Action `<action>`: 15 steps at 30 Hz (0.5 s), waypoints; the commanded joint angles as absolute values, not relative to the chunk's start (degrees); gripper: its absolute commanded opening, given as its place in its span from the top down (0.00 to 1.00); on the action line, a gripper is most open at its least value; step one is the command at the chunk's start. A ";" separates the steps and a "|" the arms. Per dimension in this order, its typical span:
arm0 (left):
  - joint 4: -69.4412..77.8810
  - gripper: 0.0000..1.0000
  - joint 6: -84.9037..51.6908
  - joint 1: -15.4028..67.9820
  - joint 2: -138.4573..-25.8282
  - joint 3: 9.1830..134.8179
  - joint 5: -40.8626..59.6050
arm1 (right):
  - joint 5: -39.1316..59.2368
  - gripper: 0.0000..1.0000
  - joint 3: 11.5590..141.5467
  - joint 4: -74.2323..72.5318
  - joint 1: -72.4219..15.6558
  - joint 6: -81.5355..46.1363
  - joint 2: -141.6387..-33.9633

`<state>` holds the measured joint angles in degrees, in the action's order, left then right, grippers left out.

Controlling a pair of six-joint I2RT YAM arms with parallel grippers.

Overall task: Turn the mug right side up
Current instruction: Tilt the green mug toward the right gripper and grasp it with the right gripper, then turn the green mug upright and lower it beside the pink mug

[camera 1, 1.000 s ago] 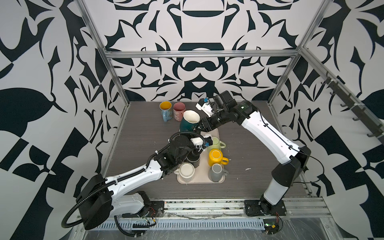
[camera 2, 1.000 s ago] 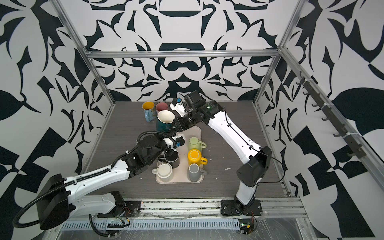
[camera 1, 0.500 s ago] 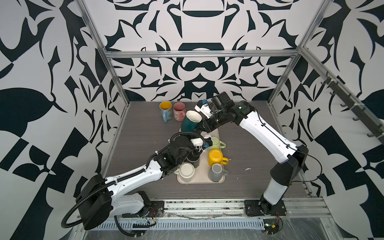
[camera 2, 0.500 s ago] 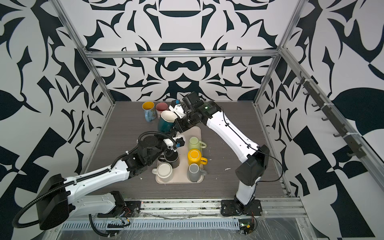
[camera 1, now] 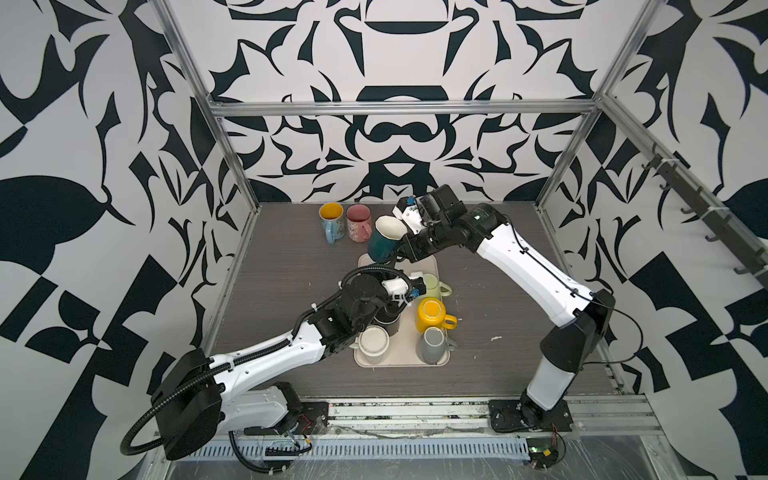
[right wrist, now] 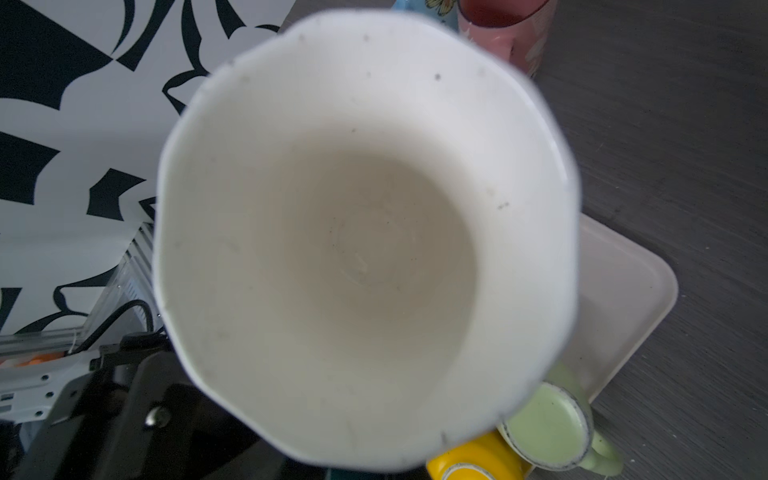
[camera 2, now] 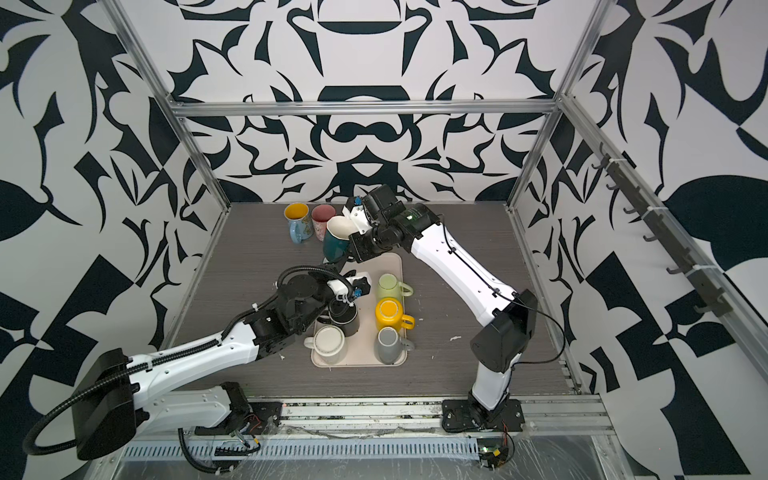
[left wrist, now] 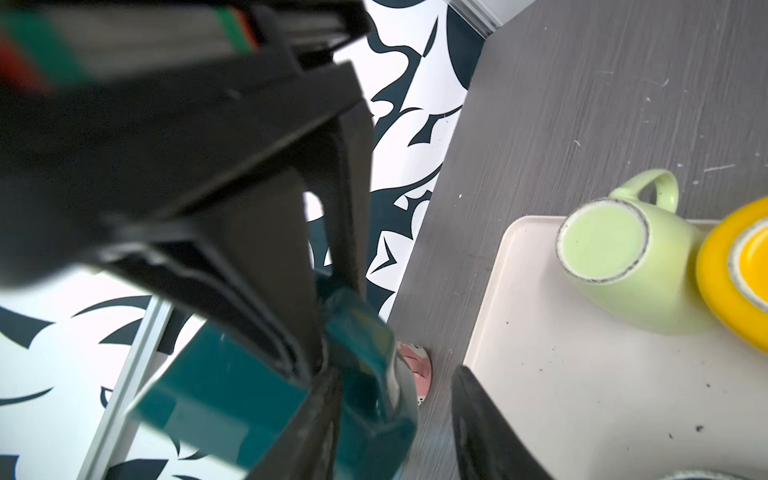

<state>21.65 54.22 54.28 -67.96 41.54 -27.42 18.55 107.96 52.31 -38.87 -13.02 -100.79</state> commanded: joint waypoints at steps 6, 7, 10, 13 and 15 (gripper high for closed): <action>26.10 0.48 53.56 53.91 -61.90 40.87 -32.20 | 9.40 1.00 107.69 48.58 -38.53 -17.08 -97.21; 25.66 0.48 53.33 53.92 -61.43 40.59 -32.53 | 8.14 1.00 107.75 48.16 -38.37 -17.50 -97.32; 24.01 0.48 50.82 53.96 -59.53 40.15 -33.87 | 4.31 1.00 107.92 45.96 -38.32 -18.59 -97.61; 21.48 0.46 44.93 53.96 -57.43 40.38 -35.08 | 0.48 1.00 108.57 43.90 -38.40 -19.55 -99.19; 19.71 0.43 38.66 53.83 -56.16 41.00 -36.21 | -1.41 1.00 110.81 43.68 -38.32 -20.01 -101.37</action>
<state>21.76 47.05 54.06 -58.39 40.88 -33.61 3.77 106.56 51.40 -38.59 -18.44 -101.14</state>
